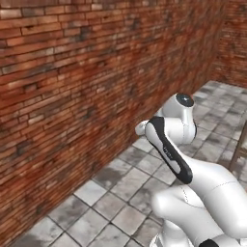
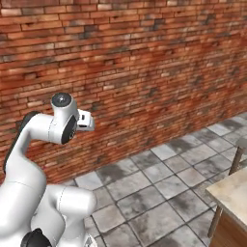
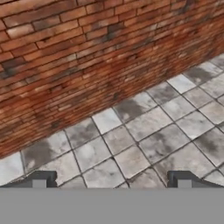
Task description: Place the large bottle from the dining counter next to the other large bottle outside the sink, and place the small bottle from the dining counter next to the other small bottle inside the sink.
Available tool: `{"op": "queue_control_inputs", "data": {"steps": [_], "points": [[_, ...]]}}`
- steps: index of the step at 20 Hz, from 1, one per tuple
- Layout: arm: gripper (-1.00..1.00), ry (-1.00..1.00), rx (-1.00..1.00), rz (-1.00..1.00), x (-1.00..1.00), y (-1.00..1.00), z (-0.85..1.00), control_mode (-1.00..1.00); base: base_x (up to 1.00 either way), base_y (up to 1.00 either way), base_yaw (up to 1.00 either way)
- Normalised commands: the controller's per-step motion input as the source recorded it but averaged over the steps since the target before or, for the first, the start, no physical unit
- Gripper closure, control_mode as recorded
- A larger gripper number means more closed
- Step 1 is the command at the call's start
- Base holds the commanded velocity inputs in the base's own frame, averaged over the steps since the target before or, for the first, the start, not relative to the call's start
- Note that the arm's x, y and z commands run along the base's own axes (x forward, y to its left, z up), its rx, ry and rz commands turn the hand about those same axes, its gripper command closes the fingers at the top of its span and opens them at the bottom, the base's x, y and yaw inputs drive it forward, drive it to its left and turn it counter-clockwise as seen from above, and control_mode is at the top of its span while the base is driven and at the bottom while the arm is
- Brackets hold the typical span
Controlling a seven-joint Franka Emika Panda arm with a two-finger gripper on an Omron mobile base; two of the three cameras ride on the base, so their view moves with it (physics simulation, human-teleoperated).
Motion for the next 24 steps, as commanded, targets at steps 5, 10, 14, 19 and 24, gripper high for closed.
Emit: {"op": "queue_control_inputs", "data": {"steps": [5,10,14,19,24], "points": [[-1.00,0.00,0.00,0.00,0.00,0.00,0.00,1.00,0.95,0.46,-0.44],[-1.00,0.00,0.00,0.00,0.00,0.00,0.00,1.00,0.85,0.19,-0.41],[-1.00,0.00,0.00,0.00,0.00,0.00,0.00,1.00,0.63,-0.04,-0.37],[-1.00,0.00,0.00,0.00,0.00,0.00,0.00,1.00,0.49,-0.26,-0.27],[-1.00,0.00,0.00,0.00,0.00,0.00,0.00,1.00,0.68,-0.13,-0.32]]}}
